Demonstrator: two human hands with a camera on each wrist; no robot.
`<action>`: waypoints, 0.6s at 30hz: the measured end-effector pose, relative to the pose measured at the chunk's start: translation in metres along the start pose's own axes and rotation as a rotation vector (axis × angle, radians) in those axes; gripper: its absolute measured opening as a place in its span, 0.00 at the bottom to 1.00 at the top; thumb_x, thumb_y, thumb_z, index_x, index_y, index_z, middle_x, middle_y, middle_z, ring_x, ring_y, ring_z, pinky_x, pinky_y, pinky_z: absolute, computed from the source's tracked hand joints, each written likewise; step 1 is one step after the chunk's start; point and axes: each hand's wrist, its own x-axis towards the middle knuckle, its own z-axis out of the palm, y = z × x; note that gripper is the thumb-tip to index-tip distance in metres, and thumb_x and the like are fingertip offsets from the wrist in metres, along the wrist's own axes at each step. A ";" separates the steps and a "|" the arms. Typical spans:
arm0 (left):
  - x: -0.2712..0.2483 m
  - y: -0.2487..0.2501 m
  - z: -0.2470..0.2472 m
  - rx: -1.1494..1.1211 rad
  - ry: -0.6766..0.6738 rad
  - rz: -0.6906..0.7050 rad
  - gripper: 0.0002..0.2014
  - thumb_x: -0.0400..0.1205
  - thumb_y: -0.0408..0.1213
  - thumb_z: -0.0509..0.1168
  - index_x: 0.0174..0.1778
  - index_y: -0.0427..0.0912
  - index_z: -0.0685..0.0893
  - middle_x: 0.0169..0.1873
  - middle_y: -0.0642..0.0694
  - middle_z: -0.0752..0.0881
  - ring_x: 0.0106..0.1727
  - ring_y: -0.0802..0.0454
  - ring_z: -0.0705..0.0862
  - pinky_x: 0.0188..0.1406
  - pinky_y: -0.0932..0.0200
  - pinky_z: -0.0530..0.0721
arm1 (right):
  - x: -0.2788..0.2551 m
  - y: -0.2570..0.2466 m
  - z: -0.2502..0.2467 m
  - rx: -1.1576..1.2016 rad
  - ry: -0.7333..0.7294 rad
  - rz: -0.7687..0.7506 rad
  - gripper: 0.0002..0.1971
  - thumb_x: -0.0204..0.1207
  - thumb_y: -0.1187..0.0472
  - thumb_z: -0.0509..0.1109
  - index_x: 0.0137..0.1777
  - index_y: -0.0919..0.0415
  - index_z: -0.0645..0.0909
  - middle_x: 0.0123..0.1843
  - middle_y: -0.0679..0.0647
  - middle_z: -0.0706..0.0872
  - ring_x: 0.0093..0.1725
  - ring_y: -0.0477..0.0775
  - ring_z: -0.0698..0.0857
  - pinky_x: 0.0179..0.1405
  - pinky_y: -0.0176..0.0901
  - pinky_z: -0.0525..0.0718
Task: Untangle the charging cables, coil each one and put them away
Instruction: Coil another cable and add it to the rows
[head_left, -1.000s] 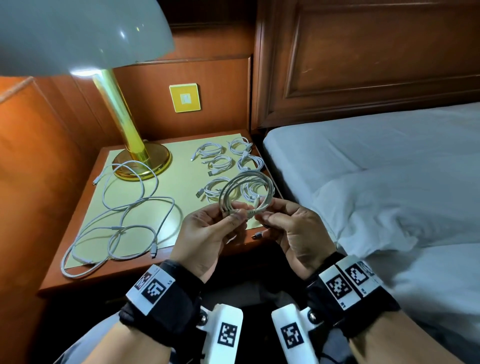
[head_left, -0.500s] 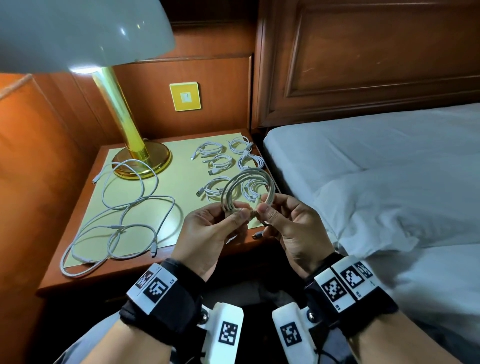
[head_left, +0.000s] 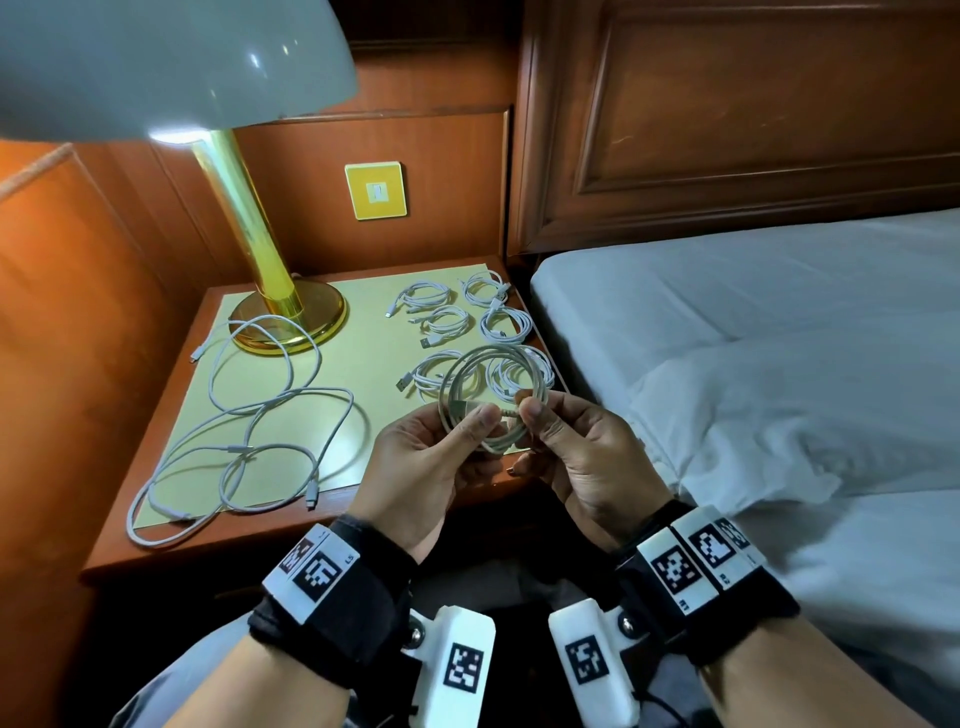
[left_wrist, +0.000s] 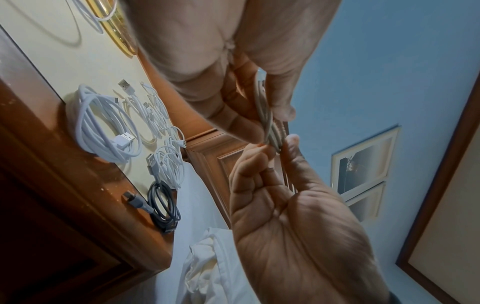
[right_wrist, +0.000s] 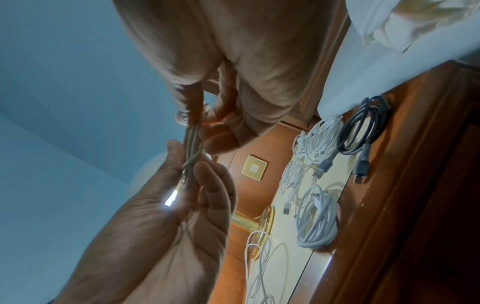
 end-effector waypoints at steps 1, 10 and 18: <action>0.000 -0.001 0.000 0.009 0.007 -0.003 0.13 0.73 0.36 0.73 0.47 0.29 0.88 0.38 0.36 0.91 0.32 0.47 0.88 0.33 0.56 0.90 | 0.000 -0.001 0.000 0.024 -0.015 0.011 0.08 0.72 0.62 0.73 0.47 0.66 0.88 0.39 0.63 0.91 0.34 0.54 0.89 0.28 0.40 0.85; -0.001 0.001 0.000 0.110 0.005 0.020 0.10 0.71 0.39 0.77 0.44 0.37 0.92 0.45 0.31 0.91 0.44 0.34 0.89 0.54 0.35 0.87 | -0.001 -0.005 0.000 0.080 -0.032 0.049 0.13 0.75 0.61 0.72 0.53 0.71 0.85 0.45 0.69 0.90 0.39 0.61 0.91 0.34 0.48 0.88; 0.002 -0.002 -0.001 0.065 0.025 -0.009 0.13 0.67 0.31 0.78 0.47 0.34 0.93 0.45 0.30 0.91 0.42 0.40 0.87 0.52 0.42 0.85 | 0.000 -0.006 0.001 0.054 0.026 0.068 0.07 0.78 0.64 0.71 0.46 0.69 0.86 0.37 0.63 0.90 0.29 0.53 0.88 0.26 0.42 0.86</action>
